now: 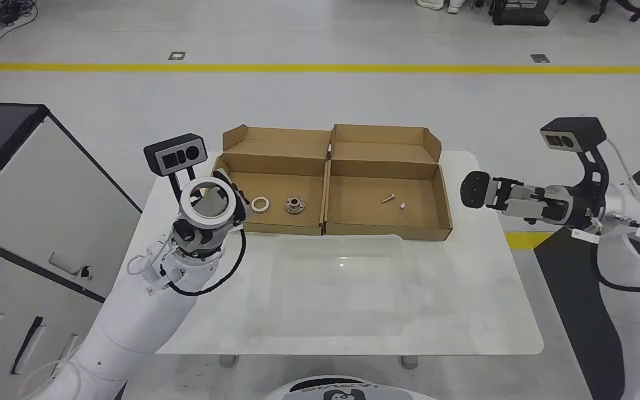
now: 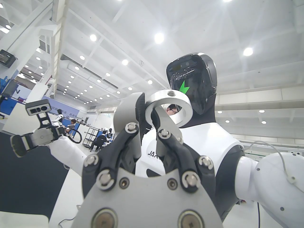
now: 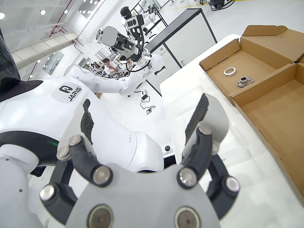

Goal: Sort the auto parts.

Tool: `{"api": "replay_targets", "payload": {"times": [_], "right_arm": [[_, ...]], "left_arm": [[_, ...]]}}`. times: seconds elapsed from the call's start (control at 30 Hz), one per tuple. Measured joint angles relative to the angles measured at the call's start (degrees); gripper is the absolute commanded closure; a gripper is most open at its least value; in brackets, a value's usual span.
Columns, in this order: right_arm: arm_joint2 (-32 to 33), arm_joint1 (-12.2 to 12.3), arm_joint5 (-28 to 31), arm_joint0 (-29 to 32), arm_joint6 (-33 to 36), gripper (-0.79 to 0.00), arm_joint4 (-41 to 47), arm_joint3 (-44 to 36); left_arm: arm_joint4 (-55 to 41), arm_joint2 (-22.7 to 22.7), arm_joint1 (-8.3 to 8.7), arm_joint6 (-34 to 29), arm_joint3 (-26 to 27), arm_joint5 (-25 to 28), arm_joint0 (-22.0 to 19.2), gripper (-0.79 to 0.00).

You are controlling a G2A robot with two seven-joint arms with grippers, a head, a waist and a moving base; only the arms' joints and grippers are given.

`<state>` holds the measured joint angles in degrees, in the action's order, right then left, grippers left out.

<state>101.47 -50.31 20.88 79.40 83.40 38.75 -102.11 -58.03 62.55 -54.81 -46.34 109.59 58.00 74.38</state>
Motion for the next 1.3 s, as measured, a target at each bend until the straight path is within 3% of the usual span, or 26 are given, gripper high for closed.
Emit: {"api": "replay_targets", "payload": {"times": [1.1, 1.3], "right_arm": [[0.00, 0.00, 0.00, 0.00, 0.00, -0.785, 0.00, 0.00], [0.00, 0.00, 0.00, 0.00, 0.00, -0.785, 0.00, 0.00]], "left_arm": [[-0.02, 0.03, -0.02, -0.02, 0.03, -0.02, 0.02, 0.000], [2.94, 1.49, -0.56, -0.70, 1.07, -2.67, 0.58, 0.000]]}}
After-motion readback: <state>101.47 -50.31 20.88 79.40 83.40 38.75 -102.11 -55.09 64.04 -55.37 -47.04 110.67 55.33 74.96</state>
